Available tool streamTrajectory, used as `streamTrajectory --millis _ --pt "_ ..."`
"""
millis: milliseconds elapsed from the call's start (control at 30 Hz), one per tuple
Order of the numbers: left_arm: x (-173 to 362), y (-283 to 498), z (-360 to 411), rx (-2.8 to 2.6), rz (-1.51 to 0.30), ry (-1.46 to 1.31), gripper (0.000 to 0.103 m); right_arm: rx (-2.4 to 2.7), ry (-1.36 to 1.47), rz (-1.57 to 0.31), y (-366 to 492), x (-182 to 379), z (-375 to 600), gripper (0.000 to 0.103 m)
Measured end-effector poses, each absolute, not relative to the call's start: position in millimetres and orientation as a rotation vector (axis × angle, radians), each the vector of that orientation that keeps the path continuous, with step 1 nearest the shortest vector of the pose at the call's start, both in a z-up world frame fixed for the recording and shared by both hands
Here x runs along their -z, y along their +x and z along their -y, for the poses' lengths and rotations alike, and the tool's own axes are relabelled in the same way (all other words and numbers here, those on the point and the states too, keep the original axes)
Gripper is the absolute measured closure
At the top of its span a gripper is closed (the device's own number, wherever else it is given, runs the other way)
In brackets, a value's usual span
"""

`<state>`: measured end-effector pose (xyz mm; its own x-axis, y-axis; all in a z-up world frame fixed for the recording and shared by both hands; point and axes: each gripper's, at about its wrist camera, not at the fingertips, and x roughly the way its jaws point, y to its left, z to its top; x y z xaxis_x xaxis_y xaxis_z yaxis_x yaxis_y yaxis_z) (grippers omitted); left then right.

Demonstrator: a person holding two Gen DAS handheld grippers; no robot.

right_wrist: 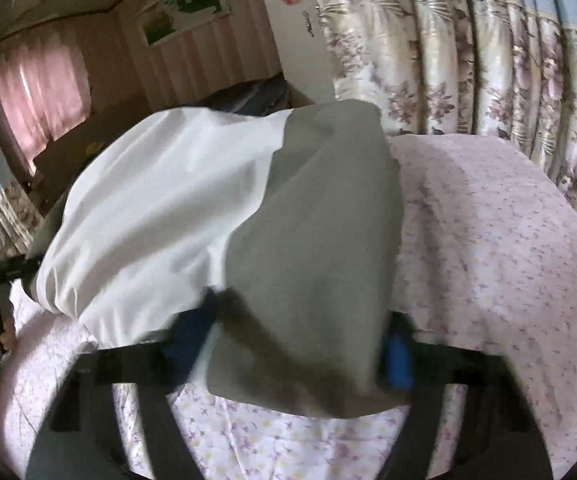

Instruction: Fold large clothes

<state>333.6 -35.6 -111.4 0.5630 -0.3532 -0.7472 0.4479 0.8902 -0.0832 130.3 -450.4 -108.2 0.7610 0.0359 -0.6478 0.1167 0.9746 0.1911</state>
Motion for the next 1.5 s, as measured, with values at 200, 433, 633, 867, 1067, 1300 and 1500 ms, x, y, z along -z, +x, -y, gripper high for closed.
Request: streamTrajectory --millis 200,433,633,867,1067,1300,1500 --pt "92.8 313.9 34.3 0.474 -0.810 0.124 0.095 0.025 0.179 -0.665 124.5 88.8 433.6 0.096" --pt "47.2 241.9 12.8 0.510 -0.741 0.102 0.097 -0.096 0.216 -0.574 64.2 38.3 418.3 0.097" --pt "7.1 147.1 -34.7 0.510 -0.701 -0.009 0.097 -0.165 0.201 -0.552 -21.8 5.8 401.9 0.097" --pt "75.5 92.3 -55.9 0.430 -0.856 0.030 0.084 -0.115 0.197 -0.787 -83.9 69.4 414.9 0.091" --pt "90.5 82.4 -47.9 0.330 -0.837 0.106 0.052 -0.032 0.219 -0.810 -110.7 82.0 426.4 0.072" --pt "22.9 72.2 -62.5 0.176 -0.675 0.099 0.005 0.066 0.091 -0.597 -116.2 12.3 407.9 0.038" --pt "18.3 87.9 -3.1 0.231 -0.683 0.120 0.005 0.066 0.118 -0.584 -50.1 16.1 379.9 0.038"
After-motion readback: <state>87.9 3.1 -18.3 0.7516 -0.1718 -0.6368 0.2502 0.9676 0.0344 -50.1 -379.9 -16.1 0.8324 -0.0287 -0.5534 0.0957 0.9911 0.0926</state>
